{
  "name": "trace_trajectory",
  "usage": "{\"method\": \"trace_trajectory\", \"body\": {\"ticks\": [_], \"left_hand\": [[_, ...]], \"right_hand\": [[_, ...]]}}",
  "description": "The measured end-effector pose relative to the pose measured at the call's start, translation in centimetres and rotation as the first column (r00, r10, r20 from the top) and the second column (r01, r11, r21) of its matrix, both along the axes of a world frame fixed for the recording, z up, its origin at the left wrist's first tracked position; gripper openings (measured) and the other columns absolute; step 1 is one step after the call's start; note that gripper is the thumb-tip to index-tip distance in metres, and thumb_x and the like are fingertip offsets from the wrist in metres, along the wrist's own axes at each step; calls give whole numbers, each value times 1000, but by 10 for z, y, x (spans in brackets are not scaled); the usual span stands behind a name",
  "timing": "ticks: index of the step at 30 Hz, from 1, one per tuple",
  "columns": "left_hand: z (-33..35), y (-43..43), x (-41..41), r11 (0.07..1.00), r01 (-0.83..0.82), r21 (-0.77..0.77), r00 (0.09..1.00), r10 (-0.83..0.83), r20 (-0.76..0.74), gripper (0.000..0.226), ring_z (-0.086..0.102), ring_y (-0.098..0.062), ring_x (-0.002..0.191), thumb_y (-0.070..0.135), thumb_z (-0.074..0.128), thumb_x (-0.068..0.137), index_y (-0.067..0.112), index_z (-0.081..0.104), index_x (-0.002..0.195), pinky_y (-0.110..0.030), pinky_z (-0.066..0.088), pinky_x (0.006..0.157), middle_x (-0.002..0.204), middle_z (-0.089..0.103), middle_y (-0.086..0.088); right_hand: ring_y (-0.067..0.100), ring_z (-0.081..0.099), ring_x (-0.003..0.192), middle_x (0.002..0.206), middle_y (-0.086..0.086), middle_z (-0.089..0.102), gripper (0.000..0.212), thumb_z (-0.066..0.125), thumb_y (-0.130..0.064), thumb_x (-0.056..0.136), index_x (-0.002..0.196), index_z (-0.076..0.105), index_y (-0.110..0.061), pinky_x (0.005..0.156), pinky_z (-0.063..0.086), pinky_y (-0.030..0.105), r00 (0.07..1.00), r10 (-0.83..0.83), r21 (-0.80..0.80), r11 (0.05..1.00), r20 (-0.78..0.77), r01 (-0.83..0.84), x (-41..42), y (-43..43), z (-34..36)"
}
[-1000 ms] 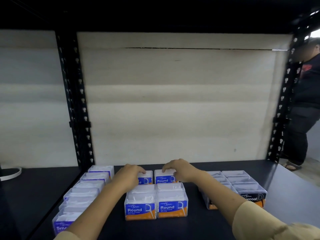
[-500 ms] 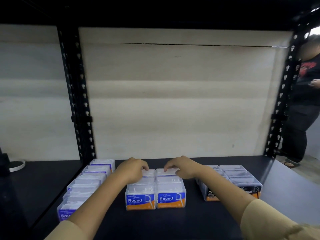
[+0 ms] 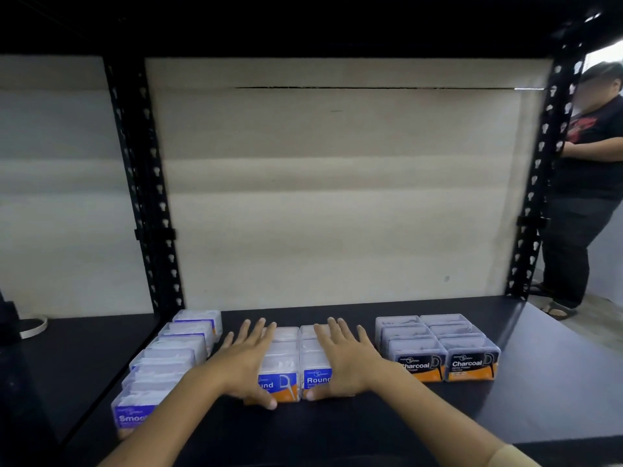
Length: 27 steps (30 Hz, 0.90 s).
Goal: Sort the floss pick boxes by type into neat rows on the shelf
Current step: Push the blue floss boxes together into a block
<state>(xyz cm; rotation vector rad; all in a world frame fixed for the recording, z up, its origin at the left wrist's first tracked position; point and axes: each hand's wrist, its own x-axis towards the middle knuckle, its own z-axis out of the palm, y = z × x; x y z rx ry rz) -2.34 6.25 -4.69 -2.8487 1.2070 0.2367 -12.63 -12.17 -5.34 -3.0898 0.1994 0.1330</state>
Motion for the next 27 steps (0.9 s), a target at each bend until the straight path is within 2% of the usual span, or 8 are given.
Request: {"method": "trace_trajectory", "body": {"ticks": [5,23,27], "left_hand": [[-5,-8,-1,998,19,-65,997,-24,-72,117,-20,-23,146,45,71,77,12,-15,150,-34,-1,120,158,-23,-4],[-3,-36,3,997,29,-74,997,-34,-76,113,-17,-23,147,42,70,79,14,-13,150,-37,2,120,159,-20,-4],[-1,-32,-1,998,41,-52,999,-42,-18,113,-15,-24,148,47,69,77,17,-12,151,-44,-3,119,159,-18,-4]], "right_hand": [[29,-11,147,158,12,-13,106,62,-55,78,149,-7,-20,119,-2,49,1000,18,-58,998,-7,-18,2,-3,-1],[25,-10,147,159,9,-12,105,63,-53,79,150,-6,-20,119,-1,48,1000,-18,-59,998,-20,17,4,-23,0],[23,-11,147,159,8,-14,105,61,-56,79,150,-7,-20,119,-3,48,999,-24,-81,996,-33,21,5,-24,1]]}}
